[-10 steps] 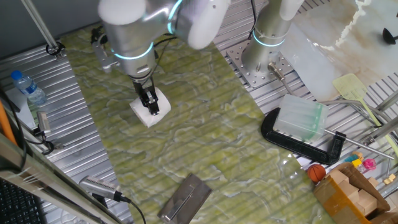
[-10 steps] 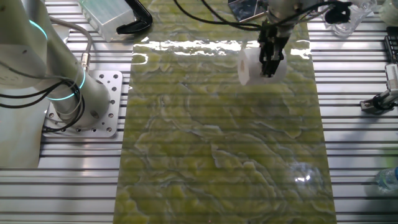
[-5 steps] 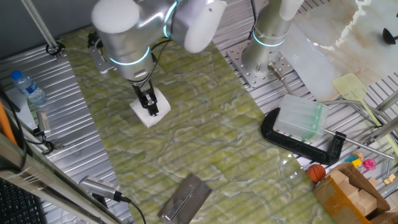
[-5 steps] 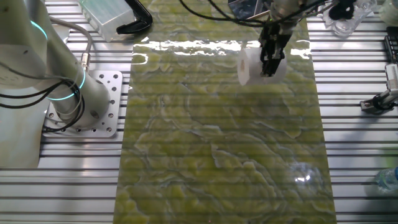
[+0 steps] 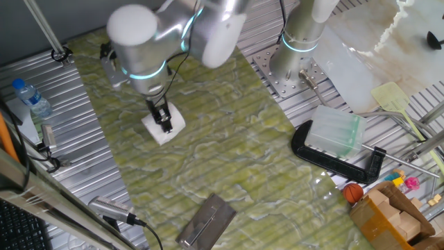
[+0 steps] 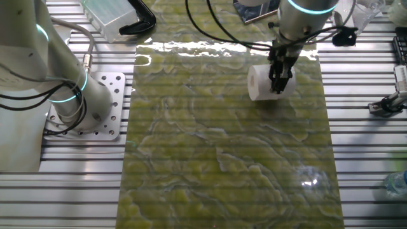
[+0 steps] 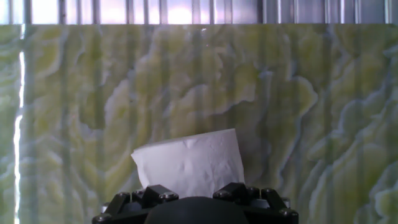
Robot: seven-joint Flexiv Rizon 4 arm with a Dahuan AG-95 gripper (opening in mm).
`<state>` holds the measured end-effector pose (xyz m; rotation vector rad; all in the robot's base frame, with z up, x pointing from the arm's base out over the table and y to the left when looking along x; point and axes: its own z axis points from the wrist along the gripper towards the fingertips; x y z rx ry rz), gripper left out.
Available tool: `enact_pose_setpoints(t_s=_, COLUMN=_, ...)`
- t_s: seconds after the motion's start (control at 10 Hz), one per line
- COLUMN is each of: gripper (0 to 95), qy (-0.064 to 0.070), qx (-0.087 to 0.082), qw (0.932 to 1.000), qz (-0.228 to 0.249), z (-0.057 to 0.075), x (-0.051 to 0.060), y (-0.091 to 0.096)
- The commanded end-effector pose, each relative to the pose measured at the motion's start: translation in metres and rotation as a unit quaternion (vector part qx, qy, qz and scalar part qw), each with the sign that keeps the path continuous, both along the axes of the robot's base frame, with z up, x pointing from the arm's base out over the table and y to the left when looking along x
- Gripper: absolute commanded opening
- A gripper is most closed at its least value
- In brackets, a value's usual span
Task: Take the roll of paper down from the shelf
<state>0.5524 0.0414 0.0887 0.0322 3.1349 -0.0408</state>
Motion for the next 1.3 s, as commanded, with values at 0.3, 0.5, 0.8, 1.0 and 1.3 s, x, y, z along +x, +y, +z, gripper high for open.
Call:
enact_pose_setpoints(t_s=0.3, gripper=0.0, qy=-0.014, qx=0.004, qw=0.9997, qz=-0.022, z=-0.002, x=-0.003, y=-0.009)
enact_pose_setpoints(t_s=0.5, gripper=0.0, qy=-0.016, qx=0.007, qw=0.9996, qz=-0.024, z=-0.005, x=-0.003, y=-0.015)
enact_pose_setpoints(t_s=0.8, gripper=0.0, qy=-0.019, qx=0.007, qw=0.9996, qz=-0.018, z=-0.012, x=-0.002, y=-0.016)
enact_pose_setpoints(t_s=1.0, gripper=0.0, qy=-0.019, qx=0.006, qw=0.9997, qz=-0.016, z=-0.015, x=-0.001, y=-0.017)
enact_pose_setpoints(t_s=1.3, gripper=19.0, qy=-0.021, qx=0.007, qw=0.9996, qz=-0.015, z=-0.020, x=0.000, y=-0.017)
